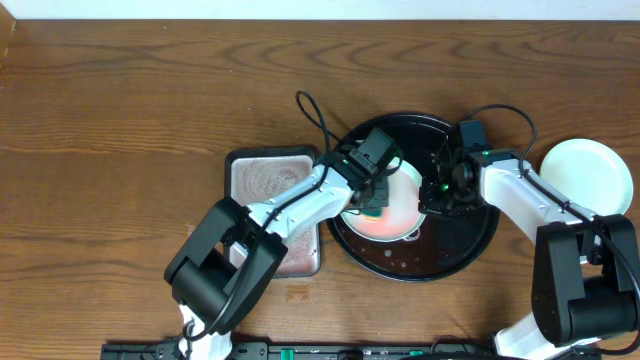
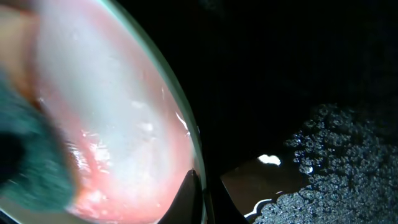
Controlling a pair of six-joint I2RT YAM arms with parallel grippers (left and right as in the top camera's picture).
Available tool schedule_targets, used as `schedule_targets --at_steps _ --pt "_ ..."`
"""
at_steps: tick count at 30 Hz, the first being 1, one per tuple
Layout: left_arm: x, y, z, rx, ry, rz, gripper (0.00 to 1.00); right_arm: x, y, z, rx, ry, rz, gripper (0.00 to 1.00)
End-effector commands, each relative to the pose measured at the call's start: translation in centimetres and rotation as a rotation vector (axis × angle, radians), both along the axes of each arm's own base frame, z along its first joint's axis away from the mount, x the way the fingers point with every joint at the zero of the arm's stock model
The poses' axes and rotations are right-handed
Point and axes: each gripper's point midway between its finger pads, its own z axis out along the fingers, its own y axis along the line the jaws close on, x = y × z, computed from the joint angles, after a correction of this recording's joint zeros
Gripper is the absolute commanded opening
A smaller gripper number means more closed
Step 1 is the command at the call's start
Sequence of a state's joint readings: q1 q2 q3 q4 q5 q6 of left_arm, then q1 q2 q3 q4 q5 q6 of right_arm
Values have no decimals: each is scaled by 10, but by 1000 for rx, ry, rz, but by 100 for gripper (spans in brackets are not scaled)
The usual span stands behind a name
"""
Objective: Clean dirty plates on tray and stack at the side
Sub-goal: 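Scrub the last pale green plate with the sponge in left gripper, then return the sponge to the soapy tray with the left gripper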
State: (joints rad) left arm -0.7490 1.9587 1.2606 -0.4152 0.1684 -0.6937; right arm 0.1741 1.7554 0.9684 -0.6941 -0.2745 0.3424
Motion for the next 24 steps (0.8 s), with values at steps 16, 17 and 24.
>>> schedule_targets --at_steps 16,17,24 --pt "-39 56 -37 343 87 -9 8 -1 -19 -7 -96 6 -18 1" --pt "-34 66 -33 394 61 2 7 0 -19 -7 -96 6 -18 1" --pt "-1 96 14 578 -125 25 7 -1 -19 -7 -96 6 -18 1"
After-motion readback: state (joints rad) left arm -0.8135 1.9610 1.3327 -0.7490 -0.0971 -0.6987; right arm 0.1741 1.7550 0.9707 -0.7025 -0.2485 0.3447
